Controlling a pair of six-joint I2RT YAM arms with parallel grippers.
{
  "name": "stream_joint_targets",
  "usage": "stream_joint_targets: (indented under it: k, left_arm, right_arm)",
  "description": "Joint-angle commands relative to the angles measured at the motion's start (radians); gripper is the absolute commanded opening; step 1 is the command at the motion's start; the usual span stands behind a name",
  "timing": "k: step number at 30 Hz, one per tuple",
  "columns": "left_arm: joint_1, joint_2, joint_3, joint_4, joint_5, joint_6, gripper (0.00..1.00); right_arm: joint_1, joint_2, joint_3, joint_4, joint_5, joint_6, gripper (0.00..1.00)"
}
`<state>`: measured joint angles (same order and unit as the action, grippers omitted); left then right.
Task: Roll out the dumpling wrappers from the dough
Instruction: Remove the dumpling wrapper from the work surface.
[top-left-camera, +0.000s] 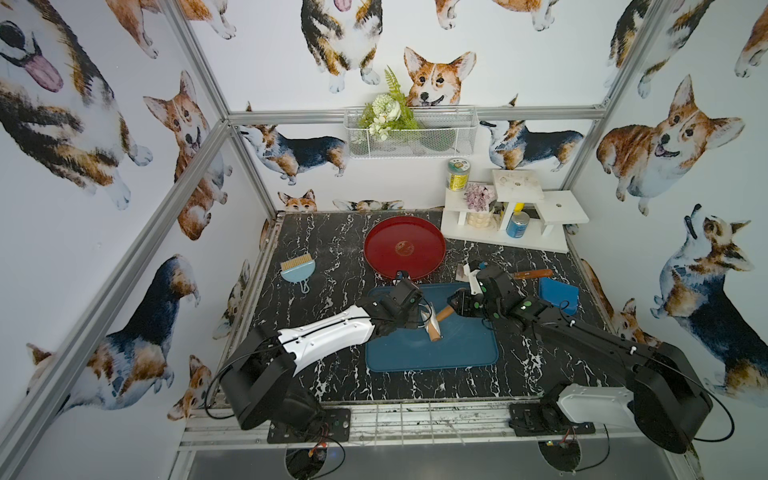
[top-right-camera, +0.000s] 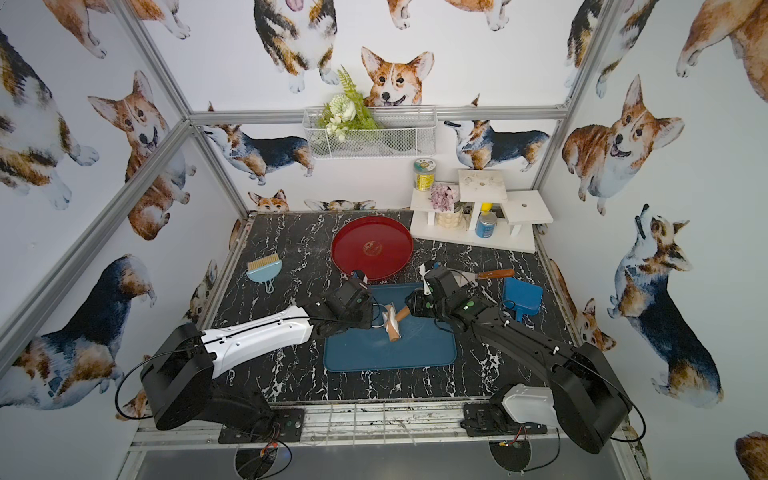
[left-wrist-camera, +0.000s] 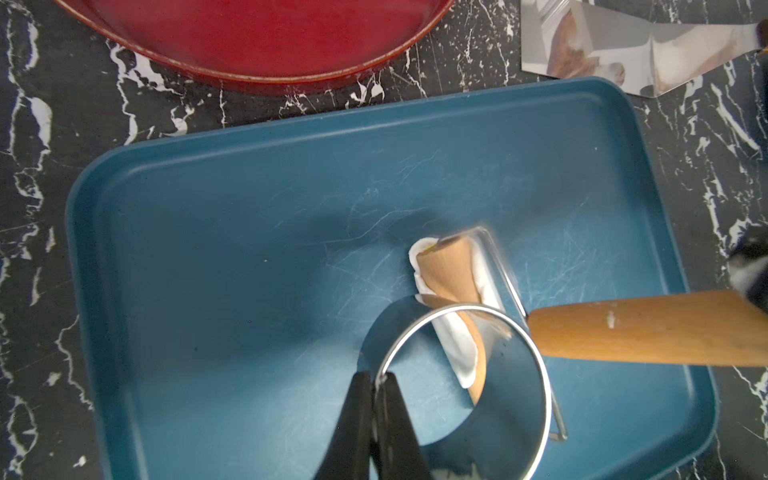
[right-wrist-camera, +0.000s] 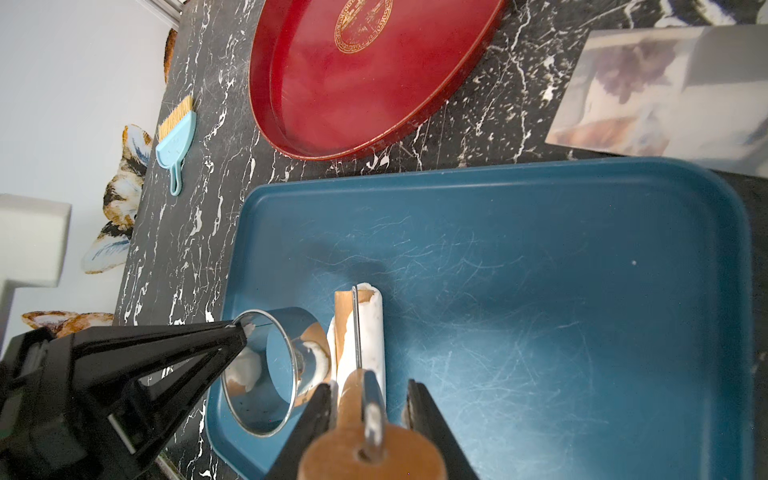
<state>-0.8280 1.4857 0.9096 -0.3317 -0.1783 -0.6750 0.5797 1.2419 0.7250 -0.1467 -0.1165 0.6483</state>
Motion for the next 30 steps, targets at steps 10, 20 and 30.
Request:
stream_joint_targets:
  k: [10, 20, 30]
  left_arm:
    - [0.0, 0.021, 0.004, -0.007, -0.002, 0.013, 0.0]
    - [0.0, 0.005, -0.012, -0.037, -0.029, 0.011, 0.0]
    - [0.0, -0.022, -0.027, -0.053, -0.041, 0.005, 0.0]
  right_arm:
    - [-0.007, 0.0, -0.007, -0.064, 0.03, -0.035, 0.0]
    - [-0.039, -0.009, -0.013, -0.086, 0.029, -0.05, 0.0]
    - [-0.058, -0.026, -0.022, -0.101, 0.032, -0.065, 0.0]
